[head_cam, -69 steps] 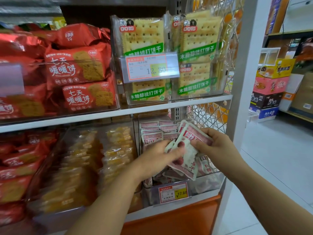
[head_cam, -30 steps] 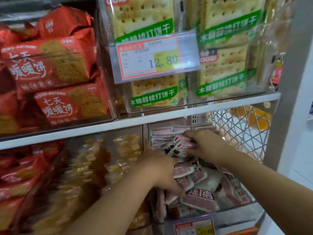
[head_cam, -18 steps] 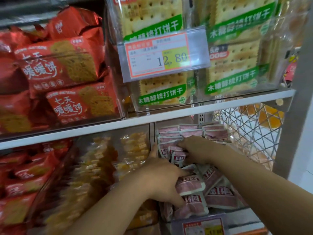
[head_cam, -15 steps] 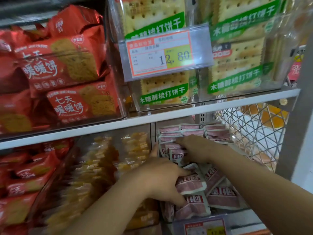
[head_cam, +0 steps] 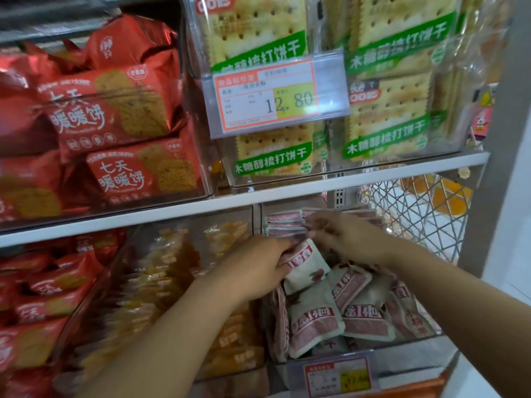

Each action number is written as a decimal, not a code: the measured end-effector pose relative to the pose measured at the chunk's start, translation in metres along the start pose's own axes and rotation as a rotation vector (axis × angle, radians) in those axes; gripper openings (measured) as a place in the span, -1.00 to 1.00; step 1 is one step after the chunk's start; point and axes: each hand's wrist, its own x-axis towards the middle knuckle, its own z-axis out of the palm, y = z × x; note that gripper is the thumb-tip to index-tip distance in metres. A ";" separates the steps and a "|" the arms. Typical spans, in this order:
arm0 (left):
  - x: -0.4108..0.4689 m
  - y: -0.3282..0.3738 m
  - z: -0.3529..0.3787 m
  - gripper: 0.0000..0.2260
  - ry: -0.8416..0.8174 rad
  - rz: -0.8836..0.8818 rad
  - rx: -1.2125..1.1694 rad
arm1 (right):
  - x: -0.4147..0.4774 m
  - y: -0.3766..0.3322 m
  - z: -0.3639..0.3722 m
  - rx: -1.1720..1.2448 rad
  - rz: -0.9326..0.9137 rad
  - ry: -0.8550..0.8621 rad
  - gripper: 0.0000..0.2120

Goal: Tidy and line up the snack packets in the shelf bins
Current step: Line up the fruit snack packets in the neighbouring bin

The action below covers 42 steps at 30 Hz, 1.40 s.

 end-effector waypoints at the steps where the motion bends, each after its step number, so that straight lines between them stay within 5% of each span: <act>1: 0.001 0.000 0.000 -0.70 0.035 -0.011 -0.011 | -0.006 -0.002 -0.010 -0.008 -0.021 0.068 -0.80; 2: 0.001 0.000 0.001 -0.67 0.062 -0.019 -0.014 | -0.013 -0.003 -0.019 0.007 -0.040 0.099 -0.90; 4: 0.004 0.000 0.004 -0.69 0.114 -0.033 -0.017 | -0.027 -0.008 -0.033 0.032 -0.068 0.067 -0.81; 7: 0.011 0.000 0.005 -0.70 0.159 -0.072 -0.017 | -0.051 -0.025 -0.039 0.057 -0.053 -0.243 -0.87; 10: 0.018 -0.002 0.006 -0.66 0.179 -0.108 -0.020 | -0.062 -0.035 -0.023 -0.219 -0.102 -0.452 -0.55; 15: 0.022 -0.002 0.007 -0.65 0.151 -0.130 -0.052 | -0.055 -0.026 0.007 -0.332 -0.283 -0.300 -0.68; 22: 0.019 0.002 -0.001 -0.77 0.170 -0.104 -0.219 | -0.044 -0.017 -0.014 -0.134 -0.193 -0.109 -0.85; 29: 0.014 0.004 -0.015 -0.61 0.215 -0.204 -0.423 | -0.047 -0.005 -0.050 0.032 0.031 0.384 -0.78; 36: 0.010 0.012 -0.027 -0.81 0.089 -0.295 -0.470 | -0.047 -0.004 -0.042 0.033 0.119 0.532 -0.83; 42: 0.009 0.021 -0.023 -0.84 -0.107 -0.276 -0.686 | -0.043 -0.013 -0.018 -0.020 0.001 0.314 -0.78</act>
